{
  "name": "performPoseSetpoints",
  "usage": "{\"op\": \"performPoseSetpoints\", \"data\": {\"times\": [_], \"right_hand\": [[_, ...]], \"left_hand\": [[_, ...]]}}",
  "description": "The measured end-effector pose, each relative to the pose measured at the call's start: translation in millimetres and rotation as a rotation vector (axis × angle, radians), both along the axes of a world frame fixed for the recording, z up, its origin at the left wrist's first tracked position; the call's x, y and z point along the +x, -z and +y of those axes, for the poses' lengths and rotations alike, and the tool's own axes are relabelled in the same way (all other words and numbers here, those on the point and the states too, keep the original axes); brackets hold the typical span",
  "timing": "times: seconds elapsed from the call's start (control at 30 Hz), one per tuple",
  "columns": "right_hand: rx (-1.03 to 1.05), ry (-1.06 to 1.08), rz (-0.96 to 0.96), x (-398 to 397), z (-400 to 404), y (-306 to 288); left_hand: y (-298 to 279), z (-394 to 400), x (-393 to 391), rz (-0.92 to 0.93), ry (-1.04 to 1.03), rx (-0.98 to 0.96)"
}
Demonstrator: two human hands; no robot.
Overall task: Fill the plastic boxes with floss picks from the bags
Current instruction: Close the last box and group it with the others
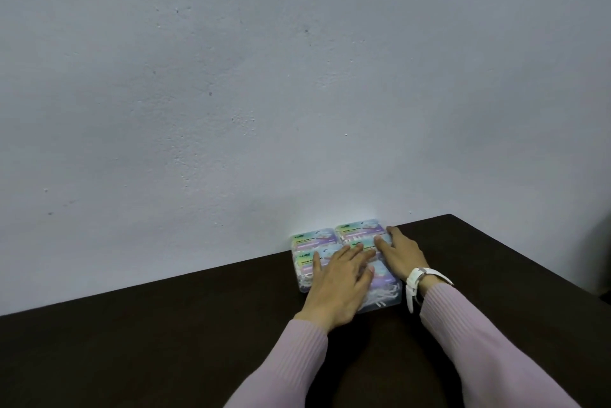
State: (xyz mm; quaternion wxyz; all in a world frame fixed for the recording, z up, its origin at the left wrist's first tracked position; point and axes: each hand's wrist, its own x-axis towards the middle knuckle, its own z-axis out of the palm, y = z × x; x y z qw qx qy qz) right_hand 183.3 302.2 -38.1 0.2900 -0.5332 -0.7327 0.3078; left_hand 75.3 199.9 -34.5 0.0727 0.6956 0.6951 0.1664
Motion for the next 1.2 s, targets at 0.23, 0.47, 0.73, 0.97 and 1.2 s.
{"op": "performPoseSetpoints", "data": {"times": [0.23,0.47,0.73,0.97,1.2], "right_hand": [[0.014,-0.082,-0.034,-35,-23,6],[-0.034,-0.203,-0.068,-84,-51,7],[0.087,-0.251,-0.275,-106,-74,-12],[0.296,-0.430,-0.324,-120,-121,-30],[0.425,-0.645,-0.321,-164,-210,-31]], "left_hand": [[6,-30,-39,-0.024,-0.038,0.038],[7,-69,-87,-0.070,-0.091,0.025],[-4,-93,-108,-0.153,-0.092,0.011],[-19,-133,-119,-0.072,-0.153,0.042],[-28,-220,-155,-0.040,-0.334,0.023]]}}
